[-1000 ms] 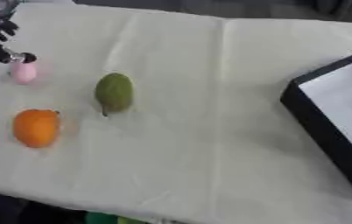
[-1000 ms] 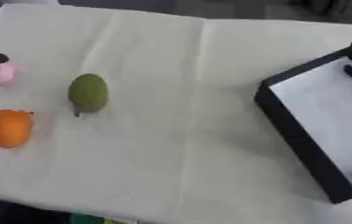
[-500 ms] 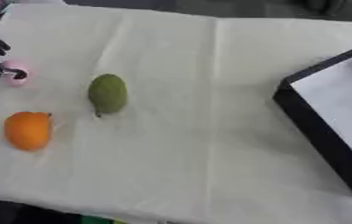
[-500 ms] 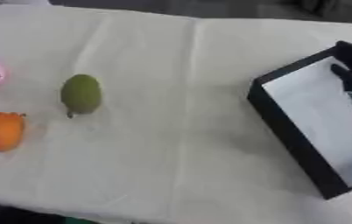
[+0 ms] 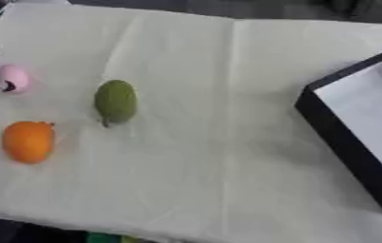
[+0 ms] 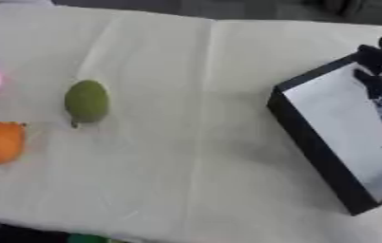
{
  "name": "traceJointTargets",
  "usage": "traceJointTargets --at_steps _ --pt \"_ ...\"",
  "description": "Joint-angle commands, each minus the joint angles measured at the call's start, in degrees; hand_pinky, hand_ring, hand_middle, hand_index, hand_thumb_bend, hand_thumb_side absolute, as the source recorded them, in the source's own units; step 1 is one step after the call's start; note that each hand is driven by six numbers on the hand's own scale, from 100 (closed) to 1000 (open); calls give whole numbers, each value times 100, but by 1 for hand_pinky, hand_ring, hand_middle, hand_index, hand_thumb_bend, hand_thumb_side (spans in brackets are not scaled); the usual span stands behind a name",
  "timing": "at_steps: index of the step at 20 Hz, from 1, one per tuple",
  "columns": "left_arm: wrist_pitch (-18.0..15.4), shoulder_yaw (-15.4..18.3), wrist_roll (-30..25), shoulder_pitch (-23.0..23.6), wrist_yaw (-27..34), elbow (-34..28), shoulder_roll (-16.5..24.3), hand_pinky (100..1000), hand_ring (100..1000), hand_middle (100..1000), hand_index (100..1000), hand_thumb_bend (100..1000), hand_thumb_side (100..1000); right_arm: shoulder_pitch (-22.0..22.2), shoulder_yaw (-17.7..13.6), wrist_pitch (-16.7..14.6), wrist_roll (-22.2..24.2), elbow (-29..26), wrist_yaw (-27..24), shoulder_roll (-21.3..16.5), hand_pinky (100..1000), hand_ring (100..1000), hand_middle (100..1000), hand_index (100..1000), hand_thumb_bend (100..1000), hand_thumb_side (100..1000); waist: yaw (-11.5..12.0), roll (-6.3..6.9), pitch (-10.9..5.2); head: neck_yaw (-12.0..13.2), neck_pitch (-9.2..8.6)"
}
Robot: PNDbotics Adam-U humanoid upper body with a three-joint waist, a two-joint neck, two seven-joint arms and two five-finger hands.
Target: Pick up the objects with one hand, pass them to the other hand, and then place them into the box on the other side of the table.
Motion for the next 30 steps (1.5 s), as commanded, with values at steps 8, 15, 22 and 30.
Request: traceJointTargets --at_steps 8,15,22,30 --pt "343 7 406 -6 57 101 71 898 849 790 835 335 100 -37 -8 -3 47 -121 74 -85 1000 1000 910 1000 100 403 -32 -13 -39 48 -69" --pt "442 -6 665 39 282 149 -29 885 832 766 822 281 100 -41 14 58 96 -121 28 -62 1000 1000 908 1000 100 411 -51 -23 -32 66 -65" --pt "588 9 1057 73 372 115 -119 854 783 696 770 235 100 -46 40 61 150 -121 14 -66 1000 1000 904 1000 100 413 -85 -35 -25 74 -86" --pt "654 26 1586 86 551 66 -207 759 589 498 559 100 100 -47 53 80 184 -121 -20 -60 1000 1000 904 1000 100 430 -108 -42 -26 46 -73"
